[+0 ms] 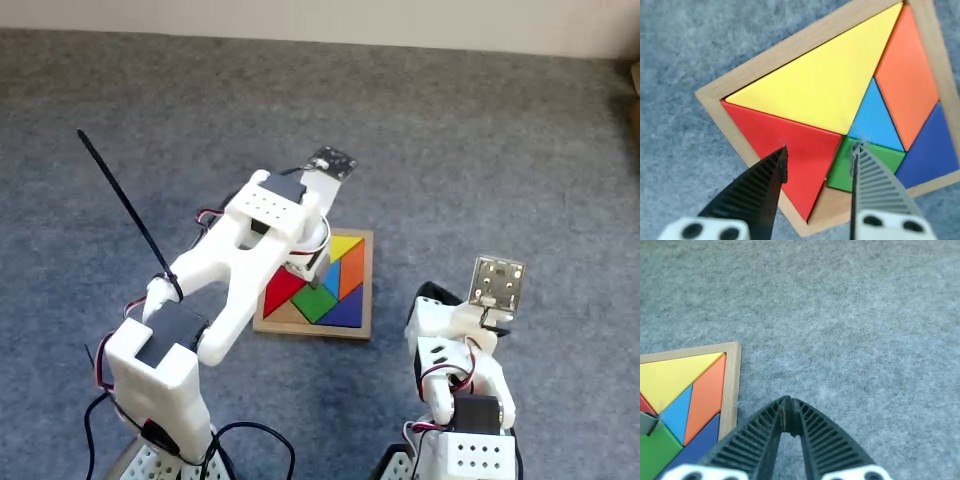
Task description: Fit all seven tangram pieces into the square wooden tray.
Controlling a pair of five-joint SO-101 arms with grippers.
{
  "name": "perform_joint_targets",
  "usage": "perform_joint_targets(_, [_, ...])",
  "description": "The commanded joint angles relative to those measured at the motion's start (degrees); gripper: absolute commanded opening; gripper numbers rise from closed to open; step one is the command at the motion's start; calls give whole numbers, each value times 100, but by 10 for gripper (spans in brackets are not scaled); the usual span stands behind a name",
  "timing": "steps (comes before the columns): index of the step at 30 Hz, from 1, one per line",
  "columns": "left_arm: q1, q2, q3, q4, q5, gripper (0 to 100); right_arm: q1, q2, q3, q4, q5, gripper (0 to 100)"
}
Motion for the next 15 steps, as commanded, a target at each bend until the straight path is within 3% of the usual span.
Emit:
perform_joint_targets(1, [84, -585, -13, 149, 62, 207, 57, 84, 848, 13, -18, 4])
perform_joint_targets(7, [40, -1604, 813, 88, 62, 206, 57, 84, 848, 13, -18, 4])
perform_joint_targets(15, [-338, -2941, 2193, -985, 62, 206, 57, 84, 848, 13, -18, 4])
